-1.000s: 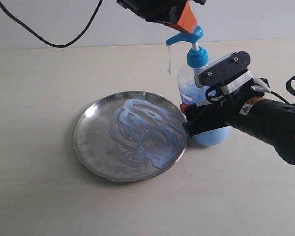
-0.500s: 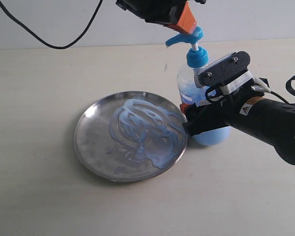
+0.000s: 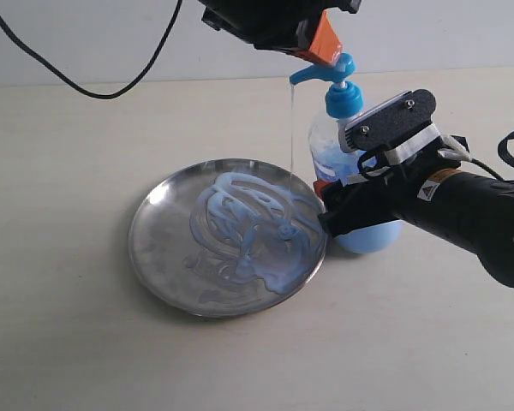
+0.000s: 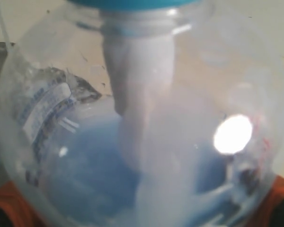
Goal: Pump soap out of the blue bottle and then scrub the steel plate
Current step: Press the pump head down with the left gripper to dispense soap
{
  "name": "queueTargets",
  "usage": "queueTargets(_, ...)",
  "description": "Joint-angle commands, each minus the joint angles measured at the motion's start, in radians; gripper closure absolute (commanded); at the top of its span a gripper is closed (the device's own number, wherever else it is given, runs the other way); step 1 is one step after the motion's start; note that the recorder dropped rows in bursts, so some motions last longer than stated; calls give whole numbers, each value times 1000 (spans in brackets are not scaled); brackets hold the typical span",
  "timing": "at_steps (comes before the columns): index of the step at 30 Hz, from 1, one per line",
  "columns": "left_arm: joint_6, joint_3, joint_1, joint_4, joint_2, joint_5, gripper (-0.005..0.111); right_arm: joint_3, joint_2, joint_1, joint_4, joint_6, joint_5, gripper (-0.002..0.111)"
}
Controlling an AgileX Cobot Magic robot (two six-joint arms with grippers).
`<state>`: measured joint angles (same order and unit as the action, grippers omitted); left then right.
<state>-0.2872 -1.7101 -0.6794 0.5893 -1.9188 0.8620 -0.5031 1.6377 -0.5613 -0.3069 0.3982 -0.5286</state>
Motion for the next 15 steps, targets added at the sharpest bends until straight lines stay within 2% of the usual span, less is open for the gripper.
queueTargets(1,8,73,-8,-109,-83,138,107,-13,-16,-3,37,-2,-251,108)
queueTargets(15,-2,100,-31,-101,-115,127,107,-13,-16,-3,37,-4,-251,108)
